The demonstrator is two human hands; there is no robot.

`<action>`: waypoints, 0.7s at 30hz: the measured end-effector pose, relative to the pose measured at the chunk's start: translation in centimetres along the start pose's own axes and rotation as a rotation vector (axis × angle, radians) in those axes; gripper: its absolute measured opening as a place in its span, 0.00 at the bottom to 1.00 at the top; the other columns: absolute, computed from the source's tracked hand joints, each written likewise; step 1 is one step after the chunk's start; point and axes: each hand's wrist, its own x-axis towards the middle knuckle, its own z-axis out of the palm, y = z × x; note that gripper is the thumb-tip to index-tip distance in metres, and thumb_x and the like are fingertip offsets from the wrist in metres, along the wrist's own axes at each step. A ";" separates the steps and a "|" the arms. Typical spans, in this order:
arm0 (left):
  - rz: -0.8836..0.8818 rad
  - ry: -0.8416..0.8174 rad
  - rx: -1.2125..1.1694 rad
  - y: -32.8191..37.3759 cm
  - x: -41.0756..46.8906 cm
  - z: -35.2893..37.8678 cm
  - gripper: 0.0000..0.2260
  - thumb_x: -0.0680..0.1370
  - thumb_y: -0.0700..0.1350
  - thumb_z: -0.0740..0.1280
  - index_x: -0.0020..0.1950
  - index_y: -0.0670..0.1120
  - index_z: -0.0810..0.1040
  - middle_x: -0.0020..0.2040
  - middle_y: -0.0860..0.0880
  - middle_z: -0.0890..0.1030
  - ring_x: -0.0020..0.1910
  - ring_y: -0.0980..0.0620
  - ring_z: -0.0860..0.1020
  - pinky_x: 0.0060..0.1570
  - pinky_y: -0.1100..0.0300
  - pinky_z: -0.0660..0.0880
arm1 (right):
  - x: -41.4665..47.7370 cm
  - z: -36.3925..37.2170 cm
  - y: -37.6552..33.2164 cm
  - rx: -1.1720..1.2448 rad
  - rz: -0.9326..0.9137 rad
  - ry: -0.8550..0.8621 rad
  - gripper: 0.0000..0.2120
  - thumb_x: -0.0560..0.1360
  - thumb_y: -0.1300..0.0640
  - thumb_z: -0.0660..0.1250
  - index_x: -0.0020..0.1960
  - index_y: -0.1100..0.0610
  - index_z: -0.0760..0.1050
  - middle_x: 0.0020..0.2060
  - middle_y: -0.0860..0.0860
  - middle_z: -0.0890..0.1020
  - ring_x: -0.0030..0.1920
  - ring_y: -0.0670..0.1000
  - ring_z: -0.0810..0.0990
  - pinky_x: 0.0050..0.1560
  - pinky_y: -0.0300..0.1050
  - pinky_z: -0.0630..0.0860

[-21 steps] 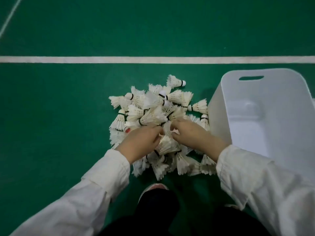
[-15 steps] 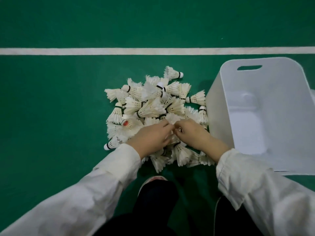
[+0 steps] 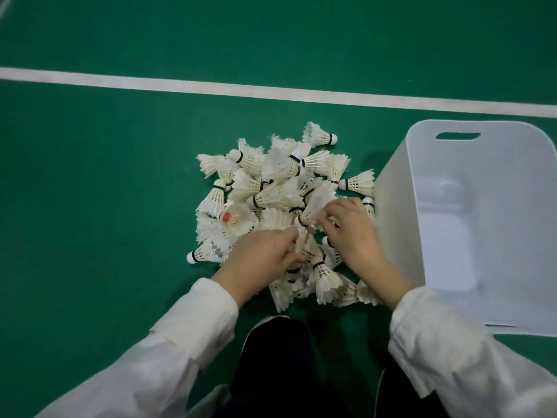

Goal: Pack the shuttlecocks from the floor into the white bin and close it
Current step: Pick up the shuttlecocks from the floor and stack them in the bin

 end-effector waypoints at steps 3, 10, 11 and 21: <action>-0.147 0.081 -0.140 -0.9 -1.6 -2.0 0.12 0.77 0.56 0.60 0.49 0.48 0.70 0.43 0.55 0.80 0.38 0.53 0.77 0.37 0.56 0.75 | 0.0 -1.8 -0.7 0.114 0.041 -0.002 0.08 0.77 0.57 0.63 0.50 0.60 0.78 0.47 0.53 0.81 0.50 0.52 0.77 0.45 0.38 0.65; -0.415 0.356 -0.147 -7.0 -1.9 -5.5 0.07 0.79 0.49 0.59 0.49 0.47 0.71 0.39 0.47 0.80 0.35 0.44 0.77 0.35 0.53 0.74 | 0.3 -2.3 -2.0 0.315 0.108 -0.104 0.11 0.77 0.58 0.62 0.59 0.55 0.71 0.35 0.52 0.77 0.32 0.46 0.73 0.32 0.35 0.68; -0.443 0.389 -0.084 -7.9 -1.2 -5.7 0.07 0.80 0.48 0.58 0.51 0.46 0.71 0.39 0.46 0.80 0.36 0.44 0.76 0.34 0.53 0.72 | 0.5 -2.0 -2.1 0.311 0.114 -0.127 0.12 0.77 0.57 0.63 0.59 0.55 0.71 0.35 0.52 0.77 0.32 0.47 0.72 0.32 0.38 0.67; -0.436 0.252 0.113 -9.8 4.9 -2.3 0.16 0.73 0.28 0.58 0.57 0.41 0.73 0.51 0.44 0.75 0.42 0.45 0.75 0.40 0.54 0.74 | 3.8 0.6 -2.0 0.258 0.171 -0.067 0.13 0.76 0.62 0.61 0.60 0.57 0.71 0.35 0.51 0.77 0.36 0.50 0.75 0.39 0.43 0.70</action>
